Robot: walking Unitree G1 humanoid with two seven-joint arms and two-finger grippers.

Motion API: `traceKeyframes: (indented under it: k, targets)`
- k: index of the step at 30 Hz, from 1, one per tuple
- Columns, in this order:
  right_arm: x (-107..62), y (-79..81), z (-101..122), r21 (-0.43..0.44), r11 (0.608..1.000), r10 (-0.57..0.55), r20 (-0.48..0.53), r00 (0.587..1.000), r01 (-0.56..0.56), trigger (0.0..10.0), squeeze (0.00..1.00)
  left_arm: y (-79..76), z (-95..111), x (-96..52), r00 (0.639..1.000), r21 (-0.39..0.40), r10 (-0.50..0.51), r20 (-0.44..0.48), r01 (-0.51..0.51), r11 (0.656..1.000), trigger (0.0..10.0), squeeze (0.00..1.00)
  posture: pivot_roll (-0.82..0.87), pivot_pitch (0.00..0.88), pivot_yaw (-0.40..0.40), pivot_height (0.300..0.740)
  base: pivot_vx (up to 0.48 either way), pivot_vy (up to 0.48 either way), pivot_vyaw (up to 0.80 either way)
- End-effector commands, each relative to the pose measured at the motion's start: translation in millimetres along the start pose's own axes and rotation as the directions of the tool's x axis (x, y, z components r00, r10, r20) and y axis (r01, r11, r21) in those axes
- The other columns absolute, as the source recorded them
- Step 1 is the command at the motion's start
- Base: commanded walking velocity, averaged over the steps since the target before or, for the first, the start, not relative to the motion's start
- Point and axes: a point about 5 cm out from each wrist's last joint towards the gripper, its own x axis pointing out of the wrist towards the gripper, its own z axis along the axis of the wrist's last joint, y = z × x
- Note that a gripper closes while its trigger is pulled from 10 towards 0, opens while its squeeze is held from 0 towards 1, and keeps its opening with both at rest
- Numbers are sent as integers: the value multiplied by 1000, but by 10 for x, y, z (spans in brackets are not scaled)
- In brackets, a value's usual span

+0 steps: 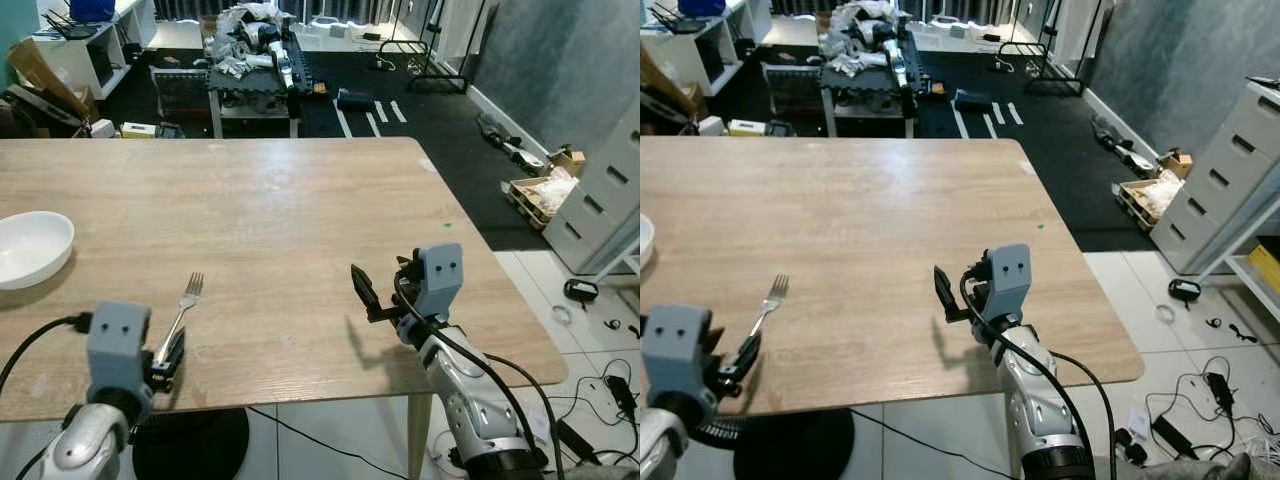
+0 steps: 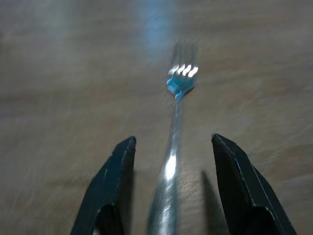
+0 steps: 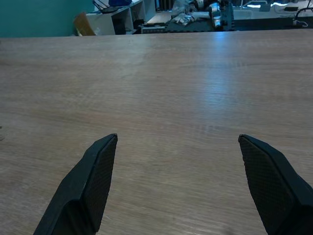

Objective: Setting the table

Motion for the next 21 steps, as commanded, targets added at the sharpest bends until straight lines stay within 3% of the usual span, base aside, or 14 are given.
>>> traceKeyframes:
  k: [1, 5, 7, 10, 12, 18, 19, 20, 21]
  targets:
    - [-5, -2, -38, 0, 1000, 2, -19, 1000, -2, 10000, 0, 89, -126, -18, 998, 15, 35, -52, -34, 999, 10000, 0, 44, 9, 23, 740, 0, 0, 0]
    - [-3, -3, -36, 0, 1000, 3, -19, 1000, -3, 10000, 0, 119, -169, -10, 997, 15, 33, -69, -32, 999, 10000, 0, 45, 8, 21, 740, 0, 0, 0]
    - [-1, -7, -29, -3, 1000, 5, -17, 1000, -5, 10000, 0, 159, -266, 14, 989, -28, -20, -146, 16, 999, 10000, 0, 39, 9, 20, 740, 0, 0, 0]
    - [-2, -10, -25, -4, 1000, 4, -16, 1000, -4, 10000, 0, 154, -280, 21, 986, -50, -43, -163, 36, 998, 10000, 0, 36, 9, 22, 740, 0, 0, 0]
    - [-5, -18, -21, -5, 1000, 0, -15, 1000, 0, 10000, 0, 77, -304, 27, 970, -87, -138, -201, 122, 989, 10000, 0, 30, 10, 26, 740, 0, 0, 0]
    - [-10, -25, -18, -6, 1000, -5, -14, 1000, 5, 10000, 0, -151, -336, -19, 922, -93, -303, -242, 289, 953, 10000, 0, 24, 10, 28, 740, 0, 0, 0]
    - [-11, -27, -16, -6, 1000, -7, -13, 1000, 7, 10000, 0, -248, -345, -48, 898, -100, -361, -249, 347, 932, 10000, 0, 23, 9, 28, 740, 0, 0, 0]
    - [-11, -27, -16, -6, 1000, -7, -13, 1000, 7, 10000, 0, -248, -345, -48, 898, -100, -361, -249, 347, 932, 10000, 0, 23, 9, 28, 740, 0, 0, 0]
    - [-12, -29, -14, -6, 1000, -9, -12, 1000, 9, 10000, 0, -381, -352, -89, 865, -119, -436, -249, 419, 900, 10000, 0, 20, 9, 28, 740, 0, 0, 0]
